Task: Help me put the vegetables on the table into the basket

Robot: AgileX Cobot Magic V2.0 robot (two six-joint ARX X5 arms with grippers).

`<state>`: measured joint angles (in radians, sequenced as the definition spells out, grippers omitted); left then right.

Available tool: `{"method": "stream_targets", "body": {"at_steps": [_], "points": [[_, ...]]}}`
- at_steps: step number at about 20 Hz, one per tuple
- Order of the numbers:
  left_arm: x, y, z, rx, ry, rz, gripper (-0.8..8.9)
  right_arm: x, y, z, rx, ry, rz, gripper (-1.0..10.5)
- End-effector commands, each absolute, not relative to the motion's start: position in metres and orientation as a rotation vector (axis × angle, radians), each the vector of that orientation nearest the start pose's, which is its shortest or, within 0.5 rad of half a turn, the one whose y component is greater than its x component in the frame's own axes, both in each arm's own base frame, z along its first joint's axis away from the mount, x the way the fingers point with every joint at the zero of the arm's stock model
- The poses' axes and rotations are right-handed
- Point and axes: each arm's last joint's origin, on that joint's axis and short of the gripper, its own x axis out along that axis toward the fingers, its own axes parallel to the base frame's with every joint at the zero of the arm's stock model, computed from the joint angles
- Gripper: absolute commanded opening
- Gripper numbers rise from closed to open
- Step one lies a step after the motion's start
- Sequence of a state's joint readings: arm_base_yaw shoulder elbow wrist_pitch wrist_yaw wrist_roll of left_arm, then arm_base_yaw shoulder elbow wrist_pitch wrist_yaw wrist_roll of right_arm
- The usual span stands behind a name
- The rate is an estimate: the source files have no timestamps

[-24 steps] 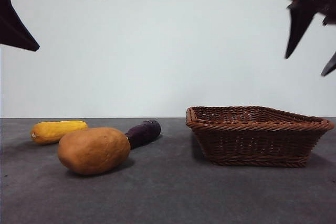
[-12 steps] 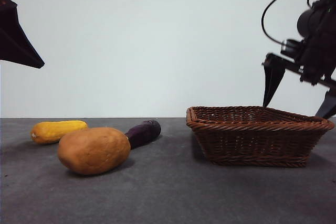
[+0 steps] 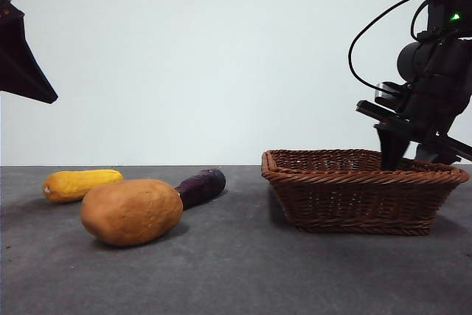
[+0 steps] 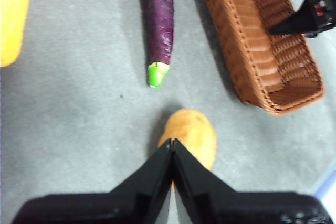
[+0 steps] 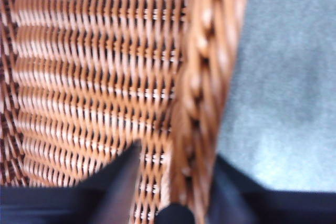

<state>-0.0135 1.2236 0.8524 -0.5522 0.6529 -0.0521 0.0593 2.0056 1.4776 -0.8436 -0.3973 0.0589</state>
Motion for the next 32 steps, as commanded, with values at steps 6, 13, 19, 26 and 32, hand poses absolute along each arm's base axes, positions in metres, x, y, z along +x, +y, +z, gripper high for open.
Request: {"method": "stream_targets", "body": {"at_steps": [6,13,19,26,32], "points": [[0.25,-0.016,0.283,-0.165,0.924,-0.417,0.0,0.381,0.023,0.199,0.279,1.364,0.349,-0.1],[0.31,-0.012,0.297,-0.053,1.109,-0.297,5.58,0.354,0.018,0.251,0.237,1.291,0.372,-0.1],[0.381,-0.021,0.277,0.077,1.195,-0.346,6.51,0.335,0.018,0.279,0.216,1.25,0.386,-0.1],[0.436,-0.041,0.22,0.169,1.277,-0.349,6.65,0.333,0.018,0.282,0.216,1.248,0.386,-0.1],[0.446,-0.042,0.182,0.191,1.353,-0.364,6.55,0.333,0.018,0.282,0.204,1.245,0.395,-0.1]]}}
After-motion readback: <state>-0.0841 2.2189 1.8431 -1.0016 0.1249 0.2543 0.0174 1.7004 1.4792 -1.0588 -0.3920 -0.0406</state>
